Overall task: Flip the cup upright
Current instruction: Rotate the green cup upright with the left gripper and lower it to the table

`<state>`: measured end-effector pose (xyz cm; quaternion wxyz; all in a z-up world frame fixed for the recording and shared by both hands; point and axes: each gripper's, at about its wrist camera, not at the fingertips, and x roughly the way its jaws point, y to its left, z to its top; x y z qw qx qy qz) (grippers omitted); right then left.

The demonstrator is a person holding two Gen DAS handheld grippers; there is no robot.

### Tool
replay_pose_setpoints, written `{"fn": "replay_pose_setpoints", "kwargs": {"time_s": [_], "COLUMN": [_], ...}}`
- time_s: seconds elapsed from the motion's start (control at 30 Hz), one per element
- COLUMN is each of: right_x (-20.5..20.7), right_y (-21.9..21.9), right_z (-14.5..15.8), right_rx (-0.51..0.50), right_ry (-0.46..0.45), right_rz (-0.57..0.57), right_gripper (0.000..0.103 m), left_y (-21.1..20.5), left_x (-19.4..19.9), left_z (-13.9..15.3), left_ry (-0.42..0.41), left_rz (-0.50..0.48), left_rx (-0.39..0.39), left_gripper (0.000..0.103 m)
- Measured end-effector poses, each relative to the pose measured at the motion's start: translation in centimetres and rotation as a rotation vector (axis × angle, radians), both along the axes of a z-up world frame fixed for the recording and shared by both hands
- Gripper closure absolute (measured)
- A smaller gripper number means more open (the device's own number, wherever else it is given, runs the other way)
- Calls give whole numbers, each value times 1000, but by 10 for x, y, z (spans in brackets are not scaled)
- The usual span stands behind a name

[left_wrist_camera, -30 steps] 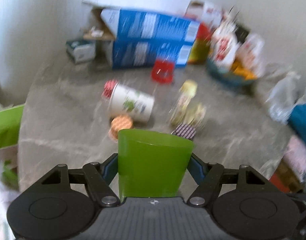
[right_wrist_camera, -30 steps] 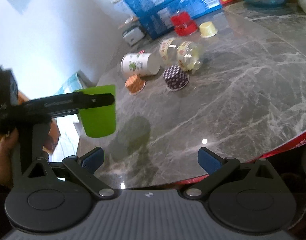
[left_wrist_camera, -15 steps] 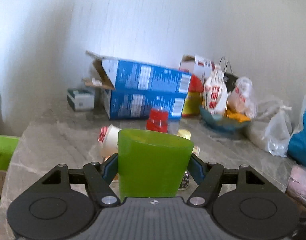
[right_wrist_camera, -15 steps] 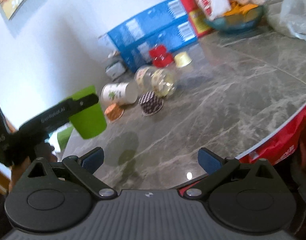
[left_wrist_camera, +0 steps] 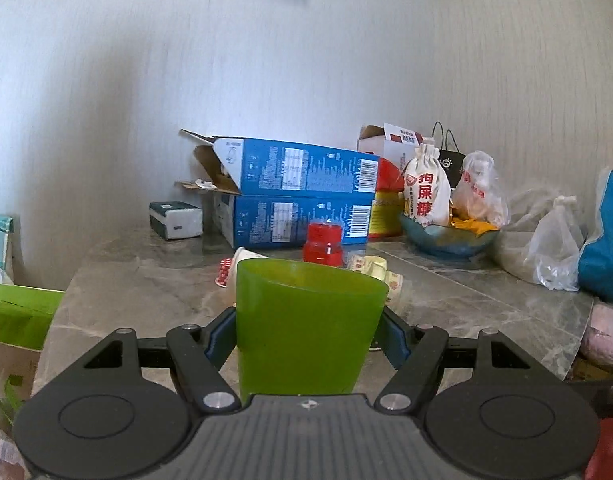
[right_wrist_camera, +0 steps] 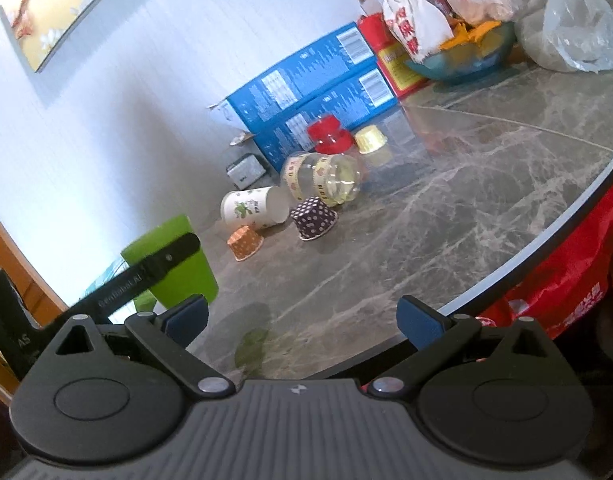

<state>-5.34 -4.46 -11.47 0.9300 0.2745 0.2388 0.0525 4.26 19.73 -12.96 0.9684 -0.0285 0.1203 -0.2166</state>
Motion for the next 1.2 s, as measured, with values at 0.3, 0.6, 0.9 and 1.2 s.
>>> {"fn": "replay_pose_setpoints", "kwargs": {"time_s": [0.3,0.6,0.9,1.2], "right_x": [-1,-1,-1,2], "right_y": [15,26,29,33], "right_z": [1,1,1,-1], "right_rx": [-26,-59,-61,-62], "right_ry": [-32,-46,-45,-41], "right_rz": [14,11,-7,5], "right_gripper": [1,1,1,1], "left_y": [17,19,17,17], "left_x": [-12,-2,6,7], "left_z": [-18,-26,-38,-42], "left_ry": [-26,-19,6,5], "left_rz": [-13,-7,-6,-33], "left_rx": [-86,-131,-112,-102], "left_gripper": [28,28,28,13]}}
